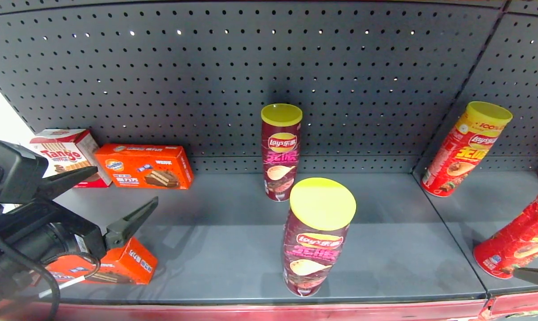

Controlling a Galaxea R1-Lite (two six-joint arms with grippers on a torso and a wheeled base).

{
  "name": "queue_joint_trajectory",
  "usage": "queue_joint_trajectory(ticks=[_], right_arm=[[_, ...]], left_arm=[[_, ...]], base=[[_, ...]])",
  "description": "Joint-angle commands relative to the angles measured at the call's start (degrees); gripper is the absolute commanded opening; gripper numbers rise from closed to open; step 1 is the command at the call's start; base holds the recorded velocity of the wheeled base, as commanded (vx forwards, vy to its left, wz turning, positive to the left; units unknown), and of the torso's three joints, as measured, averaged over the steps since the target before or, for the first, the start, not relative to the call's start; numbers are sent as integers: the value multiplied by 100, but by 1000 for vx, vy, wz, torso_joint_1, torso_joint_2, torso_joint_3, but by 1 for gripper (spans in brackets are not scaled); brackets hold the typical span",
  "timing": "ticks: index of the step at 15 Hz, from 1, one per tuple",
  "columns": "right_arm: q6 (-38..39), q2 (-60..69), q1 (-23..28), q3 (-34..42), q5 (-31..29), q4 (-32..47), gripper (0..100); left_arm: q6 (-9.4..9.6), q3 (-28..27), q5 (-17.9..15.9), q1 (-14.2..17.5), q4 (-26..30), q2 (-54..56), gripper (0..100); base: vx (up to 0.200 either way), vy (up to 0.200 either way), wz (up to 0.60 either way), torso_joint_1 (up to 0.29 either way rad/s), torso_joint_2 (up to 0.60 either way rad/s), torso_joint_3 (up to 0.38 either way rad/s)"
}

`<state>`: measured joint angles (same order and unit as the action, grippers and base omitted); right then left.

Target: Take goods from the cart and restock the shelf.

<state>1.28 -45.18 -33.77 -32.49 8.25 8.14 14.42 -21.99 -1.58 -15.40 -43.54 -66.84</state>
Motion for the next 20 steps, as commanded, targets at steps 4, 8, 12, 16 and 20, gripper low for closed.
queue_joint_trajectory(ticks=[4, 8, 12, 16, 20], right_arm=[[-5, -1582, -736, -100, -860, -718, 100], [-14, -2338, -798, -469, -984, -973, 100], [-14, -2979, -912, -1040, -1089, -964, 100], [-58, -3340, -1000, -1225, -1089, -964, 100], [-225, -3638, -991, -1383, -1089, -973, 100]], left_arm=[[-1, 11, 0, -25, 4, -48, 100], [-10, 28, 0, -25, 4, -48, 100], [-1, 37, 0, -42, 4, -48, 100], [-1, 37, 9, -34, 4, -40, 100], [-1, 37, 0, -51, 4, -40, 100]], base=[[0, 0, 0, 0, 0, 0], [0, 0, 0, 0, 0, 0], [0, 0, 0, 0, 0, 0], [0, 0, 0, 0, 0, 0], [0, 0, 0, 0, 0, 0]])
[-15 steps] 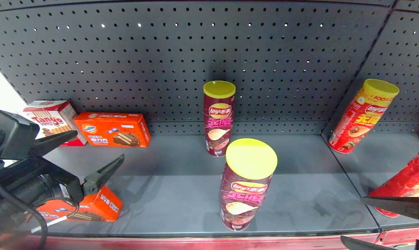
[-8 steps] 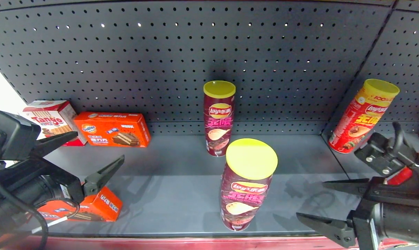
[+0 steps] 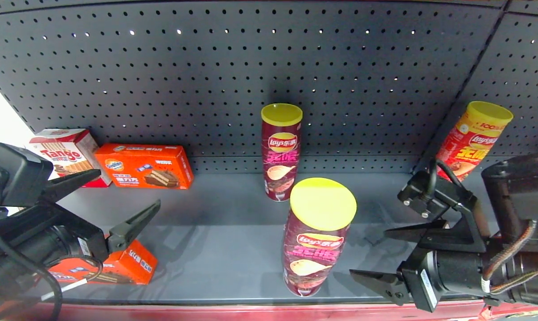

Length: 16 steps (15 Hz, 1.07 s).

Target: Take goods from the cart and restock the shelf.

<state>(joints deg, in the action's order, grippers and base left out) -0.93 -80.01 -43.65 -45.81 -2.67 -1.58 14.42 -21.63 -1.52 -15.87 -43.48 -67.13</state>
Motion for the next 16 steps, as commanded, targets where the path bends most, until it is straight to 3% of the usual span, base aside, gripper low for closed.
queue_joint_trajectory(ticks=[1, 16], right_arm=[[-4, -270, 6, -139, -5, 0, 100], [-13, -788, 50, -613, -93, -9, 100]], left_arm=[[-1, 1, 3, -4, -2, -10, 100], [-10, 27, 3, 23, -11, 42, 100]], base=[[0, 0, 0, 0, 0, 0], [0, 0, 0, 0, 0, 0]])
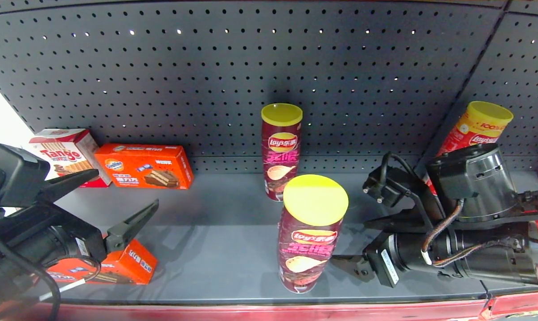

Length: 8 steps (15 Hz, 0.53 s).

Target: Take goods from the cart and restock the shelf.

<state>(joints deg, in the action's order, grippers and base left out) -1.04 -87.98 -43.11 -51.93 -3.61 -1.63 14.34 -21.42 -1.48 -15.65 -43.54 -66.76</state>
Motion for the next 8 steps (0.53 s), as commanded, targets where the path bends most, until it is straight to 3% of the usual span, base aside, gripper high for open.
queue_joint_trajectory(ticks=[1, 8], right_arm=[[-2, 9, -5, -1, 0, -4, 100], [-178, -176, -14, -177, 0, -4, 100]], left_arm=[[-1, 6, -2, 1, -5, 5, 100], [-1, 59, -2, 27, 4, 75, 100]], base=[[0, 0, 0, 0, 0, 0], [0, 0, 0, 0, 0, 0]])
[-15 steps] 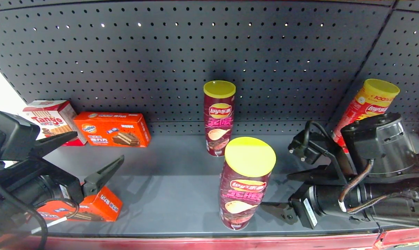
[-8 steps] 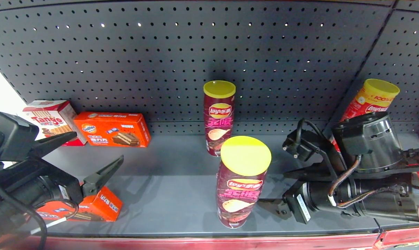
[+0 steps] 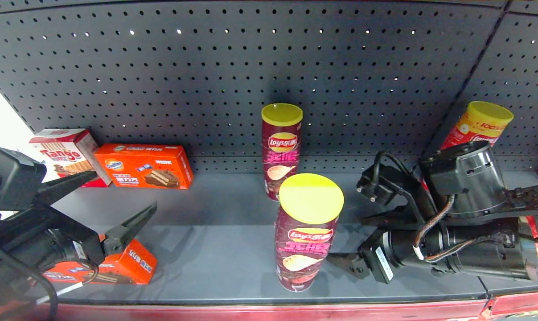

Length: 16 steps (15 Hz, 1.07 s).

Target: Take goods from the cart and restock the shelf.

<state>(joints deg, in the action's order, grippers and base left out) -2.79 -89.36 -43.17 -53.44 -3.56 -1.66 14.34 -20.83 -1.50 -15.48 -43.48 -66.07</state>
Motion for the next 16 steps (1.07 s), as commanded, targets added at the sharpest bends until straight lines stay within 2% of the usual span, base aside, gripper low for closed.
queue_joint_trajectory(ticks=[1, 16], right_arm=[[-2, -99, -25, -105, 4, -1, 100], [-2, -407, -227, -412, -4, -10, 100]], left_arm=[[-1, 0, 1, 10, -2, 7, 100], [-10, 0, 1, 10, -2, 16, 100]], base=[[0, 0, 0, 0, 0, 0], [0, 0, 0, 0, 0, 0]])
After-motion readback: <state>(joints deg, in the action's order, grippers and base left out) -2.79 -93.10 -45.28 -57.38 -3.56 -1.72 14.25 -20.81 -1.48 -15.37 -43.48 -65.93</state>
